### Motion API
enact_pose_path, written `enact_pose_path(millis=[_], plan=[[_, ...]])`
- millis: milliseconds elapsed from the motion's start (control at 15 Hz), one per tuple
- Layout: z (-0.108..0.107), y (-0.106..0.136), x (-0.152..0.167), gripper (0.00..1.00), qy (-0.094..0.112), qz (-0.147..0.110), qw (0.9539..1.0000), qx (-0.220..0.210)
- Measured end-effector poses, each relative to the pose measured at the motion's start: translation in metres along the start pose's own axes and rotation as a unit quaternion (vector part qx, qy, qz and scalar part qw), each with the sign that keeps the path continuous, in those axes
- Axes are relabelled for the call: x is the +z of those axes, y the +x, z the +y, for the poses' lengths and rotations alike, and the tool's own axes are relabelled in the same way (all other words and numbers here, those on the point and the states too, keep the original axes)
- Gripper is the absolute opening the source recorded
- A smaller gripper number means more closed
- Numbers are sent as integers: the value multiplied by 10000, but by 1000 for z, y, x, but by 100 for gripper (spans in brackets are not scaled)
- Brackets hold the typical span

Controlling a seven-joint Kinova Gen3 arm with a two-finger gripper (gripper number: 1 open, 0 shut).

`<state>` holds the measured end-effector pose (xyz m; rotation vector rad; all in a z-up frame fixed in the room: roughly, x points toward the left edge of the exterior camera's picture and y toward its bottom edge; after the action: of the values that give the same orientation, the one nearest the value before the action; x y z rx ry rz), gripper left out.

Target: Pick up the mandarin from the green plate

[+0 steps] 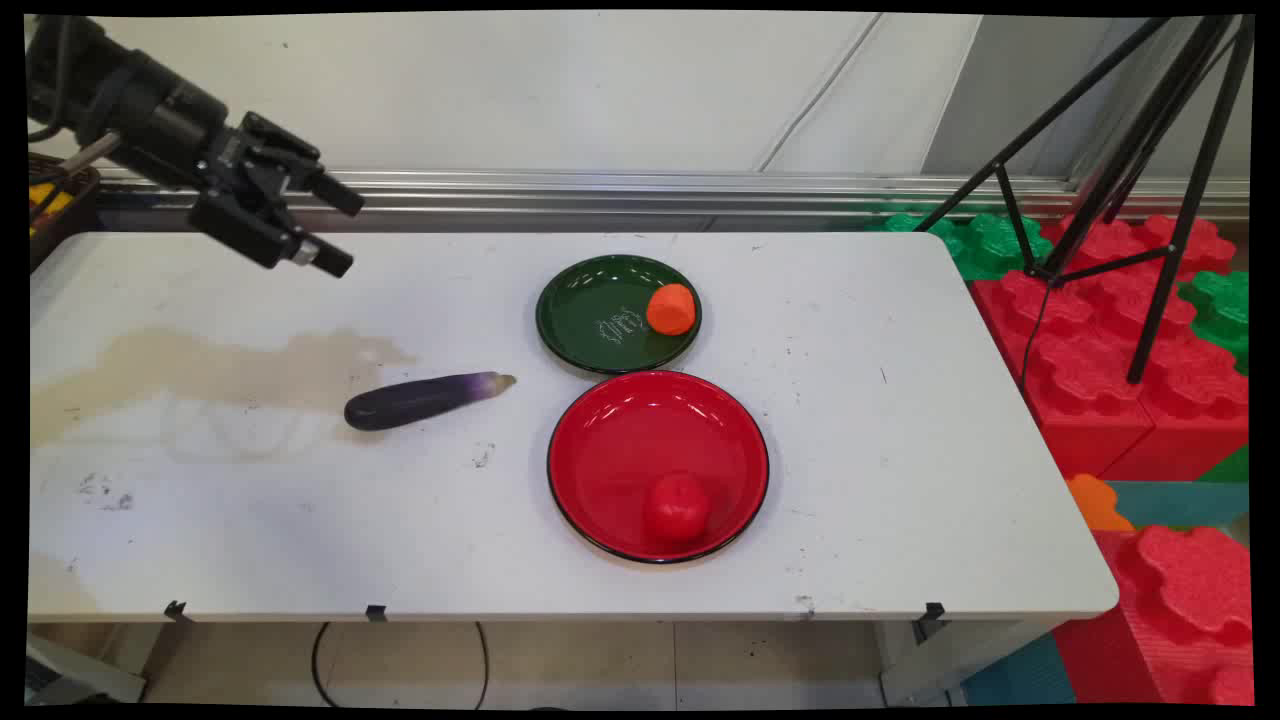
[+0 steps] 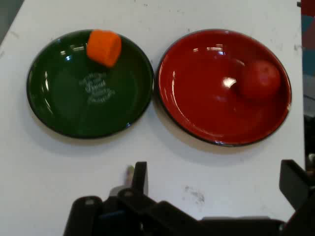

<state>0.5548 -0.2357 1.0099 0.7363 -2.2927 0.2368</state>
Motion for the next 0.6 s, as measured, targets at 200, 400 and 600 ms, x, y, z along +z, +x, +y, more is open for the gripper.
enact_pose_path(millis=[200,400,600], plan=[[-7,10,9,100,70,88,9999,80],[-18,21,23,100,126,135,9996,194],[-28,29,41,100,133,112,9993,324]])
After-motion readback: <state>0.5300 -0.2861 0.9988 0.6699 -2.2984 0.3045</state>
